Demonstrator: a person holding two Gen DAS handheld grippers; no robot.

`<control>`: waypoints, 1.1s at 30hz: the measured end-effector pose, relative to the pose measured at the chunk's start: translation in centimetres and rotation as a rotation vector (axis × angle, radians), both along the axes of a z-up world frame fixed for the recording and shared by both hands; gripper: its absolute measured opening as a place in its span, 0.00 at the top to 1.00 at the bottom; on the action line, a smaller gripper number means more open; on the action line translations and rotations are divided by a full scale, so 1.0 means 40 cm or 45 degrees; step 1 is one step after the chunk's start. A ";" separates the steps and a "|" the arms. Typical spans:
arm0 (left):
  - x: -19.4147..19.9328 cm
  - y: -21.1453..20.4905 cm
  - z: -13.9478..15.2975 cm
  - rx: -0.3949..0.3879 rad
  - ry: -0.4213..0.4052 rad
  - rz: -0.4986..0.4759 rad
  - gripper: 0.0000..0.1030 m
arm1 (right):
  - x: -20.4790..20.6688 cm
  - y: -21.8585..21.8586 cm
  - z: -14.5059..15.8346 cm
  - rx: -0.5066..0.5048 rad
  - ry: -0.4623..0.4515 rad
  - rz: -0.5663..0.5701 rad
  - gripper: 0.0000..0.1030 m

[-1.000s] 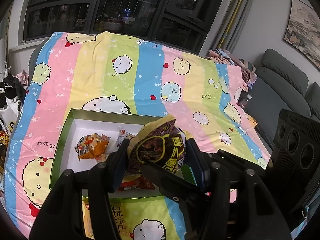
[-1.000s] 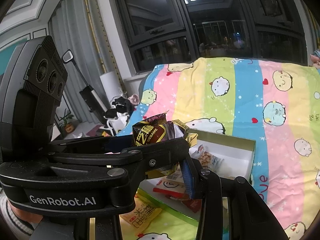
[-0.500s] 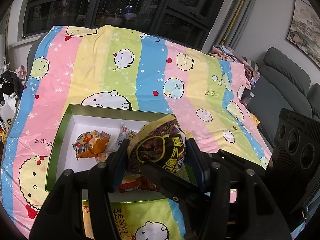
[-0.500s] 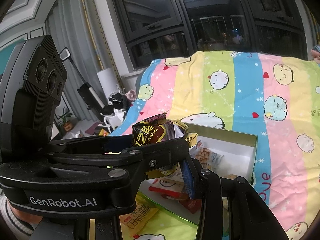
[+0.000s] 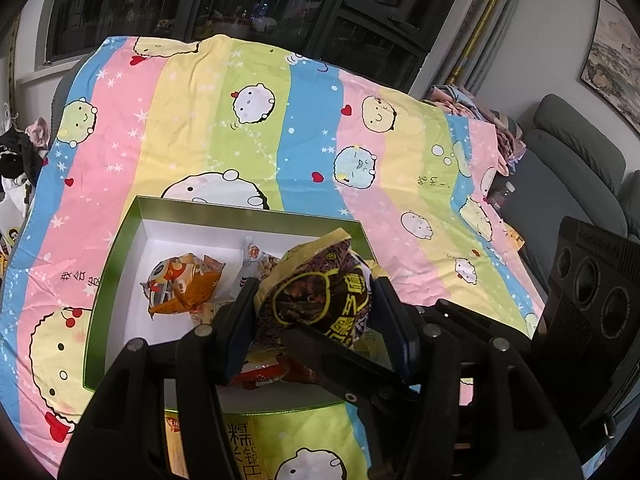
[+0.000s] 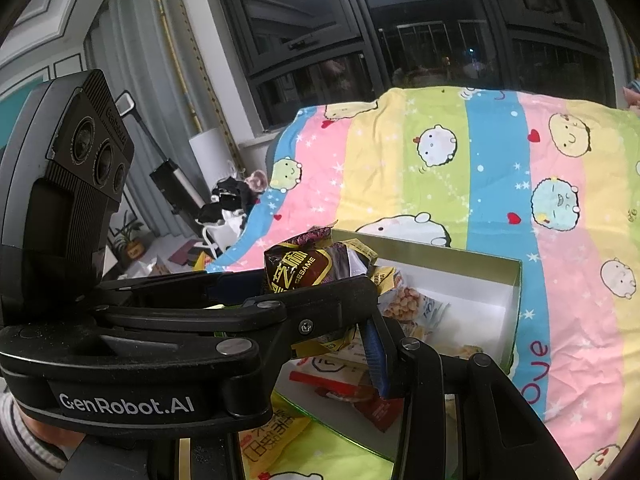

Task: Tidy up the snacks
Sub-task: 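Lower the dark snack bag with the left gripper into the green box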

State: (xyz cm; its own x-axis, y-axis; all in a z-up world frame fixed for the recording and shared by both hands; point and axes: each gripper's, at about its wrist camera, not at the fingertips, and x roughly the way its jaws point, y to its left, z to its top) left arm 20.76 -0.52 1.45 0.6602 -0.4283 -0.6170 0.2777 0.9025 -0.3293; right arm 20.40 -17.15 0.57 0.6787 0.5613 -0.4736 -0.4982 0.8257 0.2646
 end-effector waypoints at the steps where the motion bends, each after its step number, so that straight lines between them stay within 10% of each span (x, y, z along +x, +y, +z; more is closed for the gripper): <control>1: 0.002 0.000 -0.002 -0.001 0.003 0.000 0.45 | 0.002 0.000 -0.002 -0.001 0.003 0.000 0.60; 33: 0.062 -0.008 -0.053 -0.005 0.086 -0.005 0.45 | 0.054 -0.003 -0.041 -0.011 0.088 -0.006 0.60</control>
